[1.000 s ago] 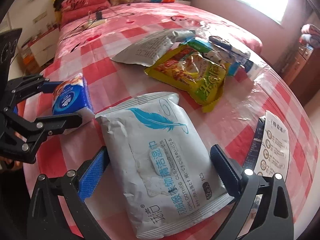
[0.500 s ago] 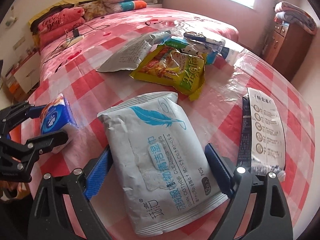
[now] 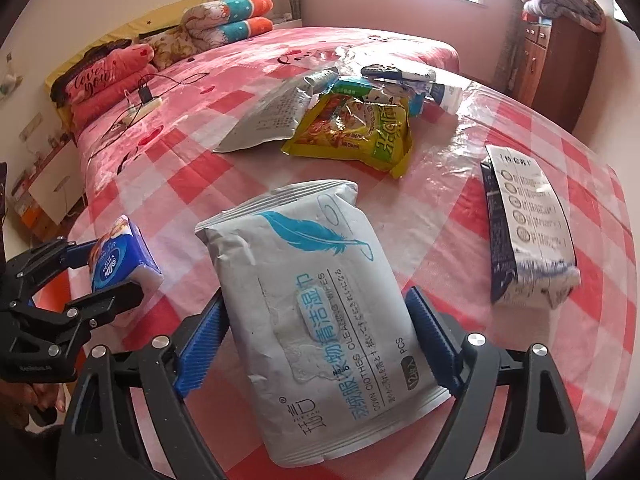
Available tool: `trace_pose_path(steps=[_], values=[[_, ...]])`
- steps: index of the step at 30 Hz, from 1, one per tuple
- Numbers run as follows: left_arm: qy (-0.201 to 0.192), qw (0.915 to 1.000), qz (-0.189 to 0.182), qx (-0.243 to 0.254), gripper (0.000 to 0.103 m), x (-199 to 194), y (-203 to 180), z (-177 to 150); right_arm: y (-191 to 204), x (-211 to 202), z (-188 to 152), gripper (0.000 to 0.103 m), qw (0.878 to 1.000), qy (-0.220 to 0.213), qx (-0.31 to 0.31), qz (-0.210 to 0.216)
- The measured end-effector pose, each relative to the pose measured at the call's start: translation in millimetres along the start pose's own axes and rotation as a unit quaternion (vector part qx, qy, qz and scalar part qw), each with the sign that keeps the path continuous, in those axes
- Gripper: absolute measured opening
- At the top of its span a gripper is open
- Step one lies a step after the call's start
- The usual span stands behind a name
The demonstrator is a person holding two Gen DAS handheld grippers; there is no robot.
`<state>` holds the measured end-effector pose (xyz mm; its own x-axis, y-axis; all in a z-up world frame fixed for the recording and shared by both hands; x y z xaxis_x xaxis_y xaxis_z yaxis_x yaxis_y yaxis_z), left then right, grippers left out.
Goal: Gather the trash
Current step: 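Lift the tissue pack and wipes pouch and carry them toward the bucket, then open the left tool over the bucket while the right tool releases the wipes pouch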
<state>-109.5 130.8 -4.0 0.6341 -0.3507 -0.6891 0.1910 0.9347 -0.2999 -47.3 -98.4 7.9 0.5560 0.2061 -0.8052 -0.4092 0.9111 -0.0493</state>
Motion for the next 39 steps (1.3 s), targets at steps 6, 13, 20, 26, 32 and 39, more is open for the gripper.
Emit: trace_pose_path(steps=[6, 13, 20, 26, 32, 39], values=[[-0.008, 1.0000, 0.000, -0.002, 0.075, -14, 2, -2, 4, -11, -9, 0.086, 1.000, -0.001, 0.023, 0.012], [-0.016, 0.9999, 0.000, -0.005, 0.075, -30, 6, -7, 7, -23, -15, 0.086, 0.999, 0.000, 0.045, 0.028], [-0.025, 0.9996, 0.009, -0.011, 0.075, -53, 15, -14, 27, -33, -15, 0.086, 0.996, 0.004, 0.052, 0.067], [-0.035, 0.9982, 0.038, -0.029, 0.075, -81, 37, -25, 64, -41, -7, 0.086, 0.992, 0.007, 0.037, 0.120], [-0.032, 0.9937, 0.091, -0.056, 0.075, -108, 72, -47, 112, -47, 5, 0.086, 0.985, 0.013, 0.005, 0.173], [-0.014, 0.9833, 0.150, -0.103, 0.075, -130, 118, -85, 179, -44, 11, 0.086, 0.969, 0.046, -0.037, 0.238]])
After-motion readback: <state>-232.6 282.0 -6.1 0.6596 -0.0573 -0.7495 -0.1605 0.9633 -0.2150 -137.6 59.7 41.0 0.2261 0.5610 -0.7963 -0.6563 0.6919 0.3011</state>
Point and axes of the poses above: each gripper's, at about its wrist camera, not at the fingertips, and x roughly the way its jaws point, y to its left, z to its top, the point moved 1 cm from there along x, roughly the way its jaws point, and after that the axes turned 10 degrees about -z, right-handed, at the moved point
